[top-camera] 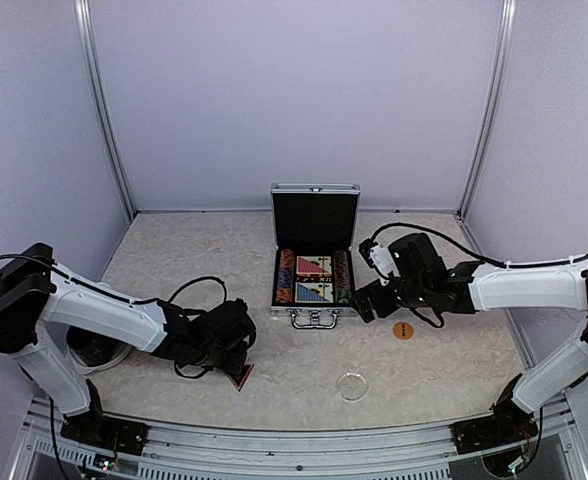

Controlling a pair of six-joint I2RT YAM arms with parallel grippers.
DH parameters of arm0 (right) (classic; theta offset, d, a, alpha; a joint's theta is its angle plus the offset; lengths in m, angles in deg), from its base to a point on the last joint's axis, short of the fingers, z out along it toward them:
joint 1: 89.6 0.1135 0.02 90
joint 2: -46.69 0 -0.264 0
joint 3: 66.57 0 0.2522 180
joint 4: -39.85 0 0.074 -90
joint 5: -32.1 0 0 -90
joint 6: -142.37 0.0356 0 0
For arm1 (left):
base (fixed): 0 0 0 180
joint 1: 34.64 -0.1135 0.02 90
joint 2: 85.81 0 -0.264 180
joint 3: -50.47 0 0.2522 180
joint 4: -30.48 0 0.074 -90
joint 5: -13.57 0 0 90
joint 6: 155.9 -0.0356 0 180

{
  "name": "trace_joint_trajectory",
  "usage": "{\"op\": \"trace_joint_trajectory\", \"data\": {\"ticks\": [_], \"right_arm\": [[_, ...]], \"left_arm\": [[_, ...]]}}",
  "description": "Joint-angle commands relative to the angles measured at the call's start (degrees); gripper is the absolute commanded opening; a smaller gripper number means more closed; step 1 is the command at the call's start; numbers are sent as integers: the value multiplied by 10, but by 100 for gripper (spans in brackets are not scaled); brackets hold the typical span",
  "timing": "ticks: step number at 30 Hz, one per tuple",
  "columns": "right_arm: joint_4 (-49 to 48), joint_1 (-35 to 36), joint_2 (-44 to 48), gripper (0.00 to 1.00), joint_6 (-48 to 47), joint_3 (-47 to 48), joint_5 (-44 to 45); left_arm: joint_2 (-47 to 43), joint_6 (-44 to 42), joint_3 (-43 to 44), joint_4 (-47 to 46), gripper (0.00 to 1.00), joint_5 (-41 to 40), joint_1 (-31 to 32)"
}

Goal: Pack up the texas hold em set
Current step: Pick up the pile of poker chips from the center of the board.

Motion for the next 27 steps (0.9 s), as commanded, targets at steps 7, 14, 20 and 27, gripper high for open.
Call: {"op": "trace_joint_trajectory", "data": {"ticks": [7, 14, 20, 27], "right_arm": [[3, -5, 18, 99, 5, 8, -10], [-2, -5, 26, 99, 13, 4, -22], [2, -5, 39, 99, 26, 7, -59], [-19, -4, 67, 99, 69, 0, -139]], "left_arm": [[13, -11, 4, 86, 31, 26, 4], [1, -43, 41, 97, 30, 23, -7], [-14, -61, 57, 103, 29, 33, -15], [-28, -71, 69, 108, 29, 40, -20]]}}
